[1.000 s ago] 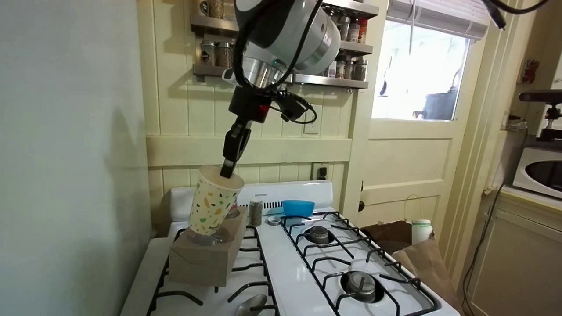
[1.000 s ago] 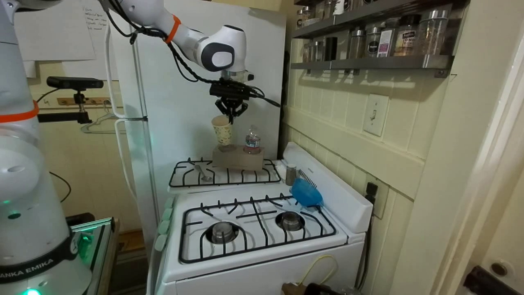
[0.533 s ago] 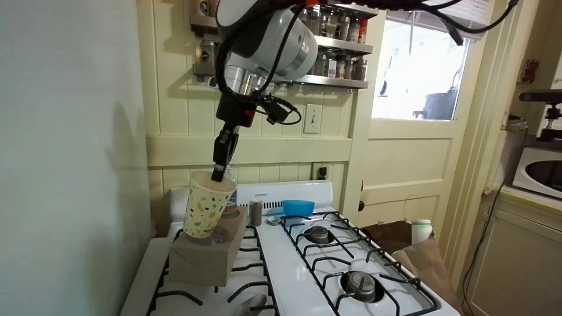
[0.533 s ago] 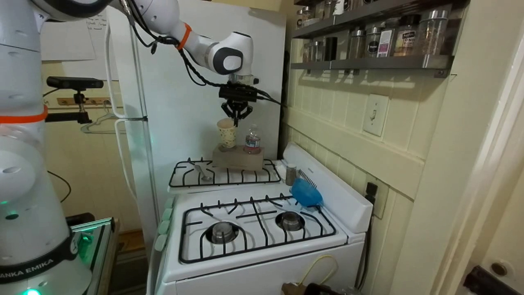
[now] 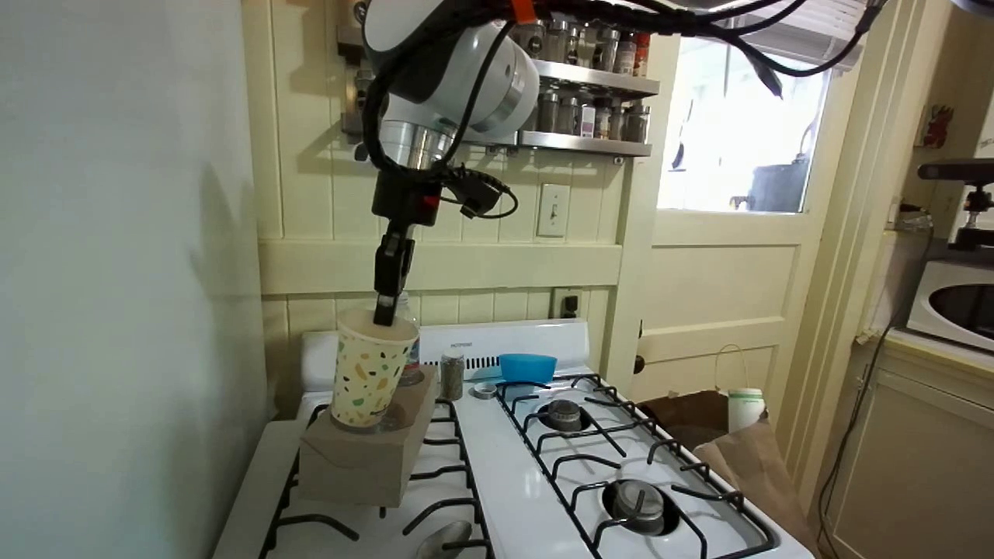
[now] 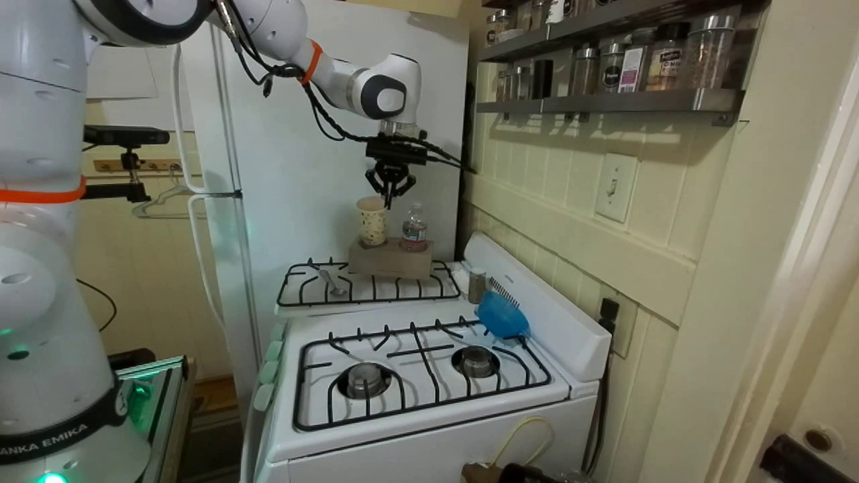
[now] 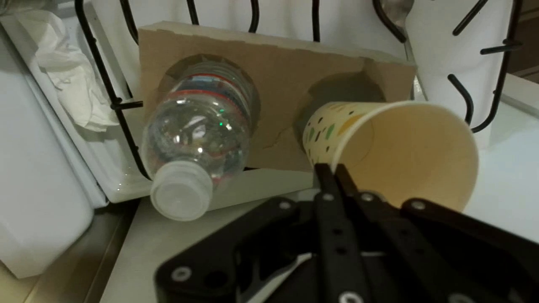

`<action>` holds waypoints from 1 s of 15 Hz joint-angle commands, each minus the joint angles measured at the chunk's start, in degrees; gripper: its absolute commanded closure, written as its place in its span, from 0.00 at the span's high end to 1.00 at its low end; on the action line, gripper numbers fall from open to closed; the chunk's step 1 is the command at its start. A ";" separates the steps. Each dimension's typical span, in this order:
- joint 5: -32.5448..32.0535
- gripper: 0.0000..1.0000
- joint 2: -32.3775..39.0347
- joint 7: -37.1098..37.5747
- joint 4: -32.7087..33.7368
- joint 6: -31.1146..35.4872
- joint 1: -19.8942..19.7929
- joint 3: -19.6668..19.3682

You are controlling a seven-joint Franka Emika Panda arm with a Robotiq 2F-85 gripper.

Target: Put the coffee cup into the cup holder

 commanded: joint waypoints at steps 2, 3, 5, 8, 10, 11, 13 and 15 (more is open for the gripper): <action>-4.57 0.01 2.83 2.32 3.16 -0.55 0.03 1.27; -4.60 0.01 3.59 1.95 3.78 -0.56 0.11 1.70; -4.86 0.01 4.85 1.94 4.72 -1.14 0.35 2.37; -6.69 0.01 6.10 2.55 5.84 -1.21 0.85 2.85; -8.26 0.01 6.40 3.39 6.13 -1.20 1.23 2.90; -9.13 0.01 6.24 3.89 6.18 -2.10 1.42 2.85; -9.89 0.01 5.73 4.07 6.49 -4.35 1.30 2.97; -9.99 0.01 5.50 3.68 7.55 -7.91 1.18 3.08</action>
